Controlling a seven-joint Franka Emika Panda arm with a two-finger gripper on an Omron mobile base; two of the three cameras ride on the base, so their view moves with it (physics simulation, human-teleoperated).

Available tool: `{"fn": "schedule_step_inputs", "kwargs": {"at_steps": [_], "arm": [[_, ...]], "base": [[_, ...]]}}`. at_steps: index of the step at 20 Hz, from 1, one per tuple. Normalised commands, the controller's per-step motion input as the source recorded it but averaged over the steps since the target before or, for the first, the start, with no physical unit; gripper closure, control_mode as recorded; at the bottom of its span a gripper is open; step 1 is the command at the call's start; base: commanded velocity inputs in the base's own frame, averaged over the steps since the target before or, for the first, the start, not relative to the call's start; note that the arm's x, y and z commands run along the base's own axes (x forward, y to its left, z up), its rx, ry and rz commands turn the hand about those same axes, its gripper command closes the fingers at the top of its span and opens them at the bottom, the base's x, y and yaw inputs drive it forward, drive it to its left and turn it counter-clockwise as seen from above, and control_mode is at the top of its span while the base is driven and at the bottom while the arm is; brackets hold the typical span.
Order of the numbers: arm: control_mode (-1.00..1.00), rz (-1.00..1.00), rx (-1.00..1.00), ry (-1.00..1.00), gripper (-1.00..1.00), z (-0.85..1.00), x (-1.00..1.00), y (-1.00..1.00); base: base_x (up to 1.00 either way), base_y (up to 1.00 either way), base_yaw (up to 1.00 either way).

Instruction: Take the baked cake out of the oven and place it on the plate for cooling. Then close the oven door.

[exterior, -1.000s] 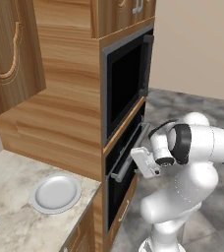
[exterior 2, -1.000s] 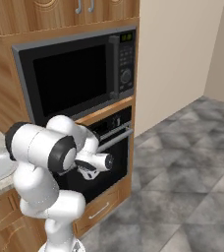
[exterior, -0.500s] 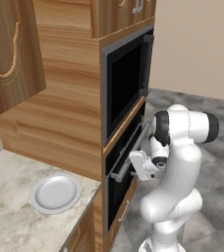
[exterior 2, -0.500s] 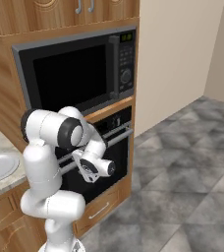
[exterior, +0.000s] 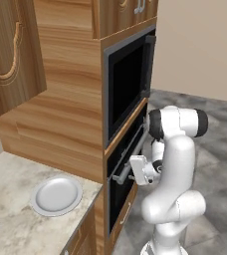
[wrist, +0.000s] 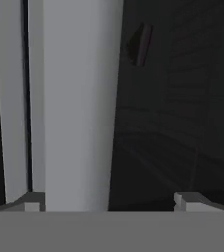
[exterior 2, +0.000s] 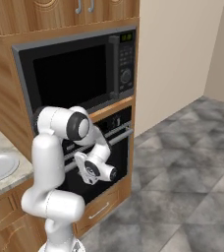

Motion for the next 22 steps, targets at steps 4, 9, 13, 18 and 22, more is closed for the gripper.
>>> {"fn": "schedule_step_inputs", "kwargs": {"at_steps": [4,9,13,18,22], "arm": [[-1.00,0.00,0.02,-0.04,-1.00,0.00,0.03,0.43],[-1.00,0.00,0.01,-0.01,-1.00,0.00,0.12,0.53],[-1.00,0.00,0.00,0.00,1.00,0.00,0.22,0.81],[-1.00,-0.06,-0.09,0.00,1.00,0.00,0.14,0.69],[-1.00,-0.11,-0.17,0.06,1.00,0.00,0.11,0.18]], "base": [[0.00,0.00,0.00],[0.00,0.00,0.00],[0.00,0.00,0.00],[0.00,0.00,0.00],[0.00,0.00,0.00]]}}
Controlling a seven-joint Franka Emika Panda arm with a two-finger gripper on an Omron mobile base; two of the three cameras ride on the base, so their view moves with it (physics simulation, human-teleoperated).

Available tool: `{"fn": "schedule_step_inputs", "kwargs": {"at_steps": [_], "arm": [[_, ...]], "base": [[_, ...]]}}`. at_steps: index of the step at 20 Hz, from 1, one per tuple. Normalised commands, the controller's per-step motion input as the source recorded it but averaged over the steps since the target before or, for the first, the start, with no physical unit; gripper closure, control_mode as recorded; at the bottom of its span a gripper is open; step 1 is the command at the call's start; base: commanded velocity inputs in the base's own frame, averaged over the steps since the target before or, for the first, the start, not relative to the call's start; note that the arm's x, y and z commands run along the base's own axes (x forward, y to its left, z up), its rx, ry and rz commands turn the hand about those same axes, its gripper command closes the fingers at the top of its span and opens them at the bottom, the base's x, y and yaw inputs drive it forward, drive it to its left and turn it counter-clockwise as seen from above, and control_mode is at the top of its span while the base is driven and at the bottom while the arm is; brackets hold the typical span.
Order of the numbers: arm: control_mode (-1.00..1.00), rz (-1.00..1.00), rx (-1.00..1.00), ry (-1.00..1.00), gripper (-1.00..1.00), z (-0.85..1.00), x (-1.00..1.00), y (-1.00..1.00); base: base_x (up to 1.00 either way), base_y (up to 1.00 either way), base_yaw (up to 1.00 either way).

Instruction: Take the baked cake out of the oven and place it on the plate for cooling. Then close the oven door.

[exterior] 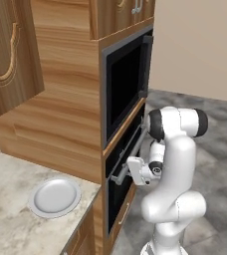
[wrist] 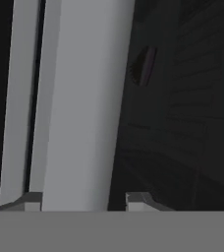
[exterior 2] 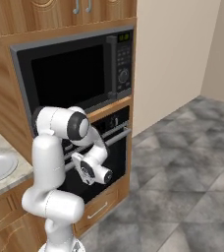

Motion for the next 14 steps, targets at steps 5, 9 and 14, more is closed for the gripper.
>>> {"fn": "schedule_step_inputs", "kwargs": {"at_steps": [5,9,14], "arm": [[-1.00,-0.12,-0.20,0.17,1.00,0.00,0.13,-0.16],[-1.00,-0.08,-0.14,0.21,1.00,-0.01,0.11,-0.53],[-1.00,-0.05,-0.09,0.16,1.00,-0.10,0.01,-0.89]], "base": [[0.00,0.00,0.00],[0.00,0.00,0.00],[0.00,0.00,0.00]]}}
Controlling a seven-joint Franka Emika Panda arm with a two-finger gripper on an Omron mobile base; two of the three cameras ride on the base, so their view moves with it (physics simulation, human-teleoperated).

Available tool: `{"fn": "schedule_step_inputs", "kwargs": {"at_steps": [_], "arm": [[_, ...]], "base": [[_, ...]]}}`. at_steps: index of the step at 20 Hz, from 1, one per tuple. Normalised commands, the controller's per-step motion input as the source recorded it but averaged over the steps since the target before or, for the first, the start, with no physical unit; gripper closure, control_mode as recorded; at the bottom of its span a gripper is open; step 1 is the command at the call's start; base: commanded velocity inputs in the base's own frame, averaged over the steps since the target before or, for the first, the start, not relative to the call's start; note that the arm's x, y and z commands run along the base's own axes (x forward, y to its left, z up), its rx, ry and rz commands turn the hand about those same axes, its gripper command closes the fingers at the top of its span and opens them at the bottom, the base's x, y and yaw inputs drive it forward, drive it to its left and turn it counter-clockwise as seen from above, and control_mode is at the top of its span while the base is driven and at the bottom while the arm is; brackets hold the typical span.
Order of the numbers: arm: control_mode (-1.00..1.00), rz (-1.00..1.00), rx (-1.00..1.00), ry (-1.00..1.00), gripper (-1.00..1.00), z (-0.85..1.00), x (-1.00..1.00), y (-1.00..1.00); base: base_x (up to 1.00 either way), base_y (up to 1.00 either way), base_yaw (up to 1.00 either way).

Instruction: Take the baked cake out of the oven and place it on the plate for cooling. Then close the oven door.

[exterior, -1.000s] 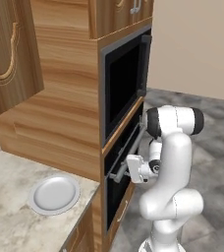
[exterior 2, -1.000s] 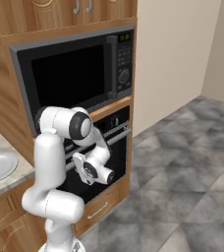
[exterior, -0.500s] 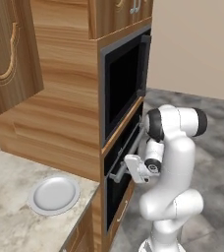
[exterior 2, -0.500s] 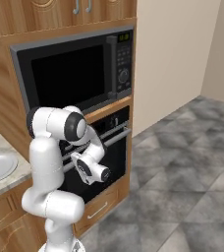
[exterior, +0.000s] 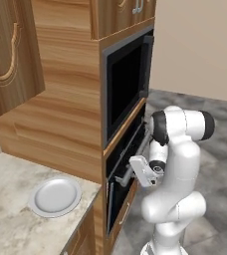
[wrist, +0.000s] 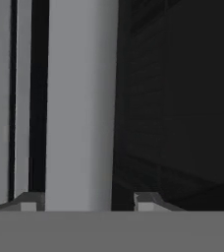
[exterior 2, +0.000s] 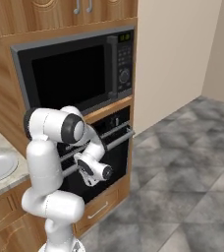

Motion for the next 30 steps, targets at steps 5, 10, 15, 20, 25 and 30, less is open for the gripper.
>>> {"fn": "schedule_step_inputs", "kwargs": {"at_steps": [5,10,15,20,25,30], "arm": [[-1.00,-0.04,-0.03,0.13,1.00,-0.24,0.00,-1.00],[-1.00,-0.05,0.00,0.13,1.00,-0.32,0.00,-1.00],[-1.00,-0.08,-0.02,0.15,1.00,-0.35,0.00,-1.00],[-1.00,-0.12,-0.05,0.21,-1.00,-0.45,0.00,-0.74],[-1.00,-0.17,-0.03,0.18,-1.00,-0.12,-0.01,-0.80],[-1.00,-0.27,-0.04,0.12,-1.00,0.17,-0.08,-0.87]], "base": [[0.00,0.00,0.00],[0.00,0.00,0.00],[0.00,0.00,0.00],[0.00,0.00,0.00],[0.00,0.00,0.00],[0.00,0.00,0.00]]}}
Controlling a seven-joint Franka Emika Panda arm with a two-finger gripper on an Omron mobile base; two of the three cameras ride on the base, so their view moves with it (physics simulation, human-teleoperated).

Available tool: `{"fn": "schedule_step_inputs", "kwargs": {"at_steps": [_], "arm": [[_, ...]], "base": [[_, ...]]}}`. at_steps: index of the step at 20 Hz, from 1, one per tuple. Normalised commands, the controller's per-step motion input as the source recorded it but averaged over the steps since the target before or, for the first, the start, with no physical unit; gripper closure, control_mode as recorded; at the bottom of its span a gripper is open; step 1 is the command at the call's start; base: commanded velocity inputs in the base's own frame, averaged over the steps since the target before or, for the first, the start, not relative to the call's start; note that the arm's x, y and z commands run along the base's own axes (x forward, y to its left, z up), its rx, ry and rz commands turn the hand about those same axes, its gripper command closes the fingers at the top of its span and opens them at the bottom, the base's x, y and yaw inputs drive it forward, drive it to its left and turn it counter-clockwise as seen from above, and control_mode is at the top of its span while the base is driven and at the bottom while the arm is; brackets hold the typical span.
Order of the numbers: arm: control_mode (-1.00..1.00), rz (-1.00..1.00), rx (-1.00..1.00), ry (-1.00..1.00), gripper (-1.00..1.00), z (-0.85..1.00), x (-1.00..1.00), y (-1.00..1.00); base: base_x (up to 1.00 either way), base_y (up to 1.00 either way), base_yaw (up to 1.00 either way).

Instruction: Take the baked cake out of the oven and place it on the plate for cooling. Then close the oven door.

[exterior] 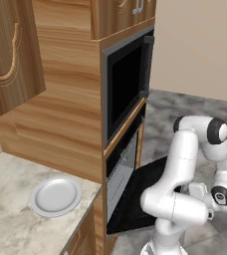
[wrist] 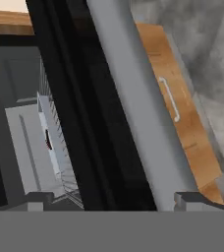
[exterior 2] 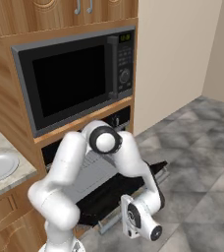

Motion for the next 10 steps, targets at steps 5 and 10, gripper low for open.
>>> {"fn": "schedule_step_inputs", "kwargs": {"at_steps": [5,10], "arm": [[-1.00,-0.30,-0.03,0.09,-1.00,0.38,-0.09,-0.92],[-1.00,-0.22,-0.02,0.03,-1.00,0.62,-0.15,-0.39]], "base": [[0.00,0.00,0.00],[0.00,0.00,0.00]]}}
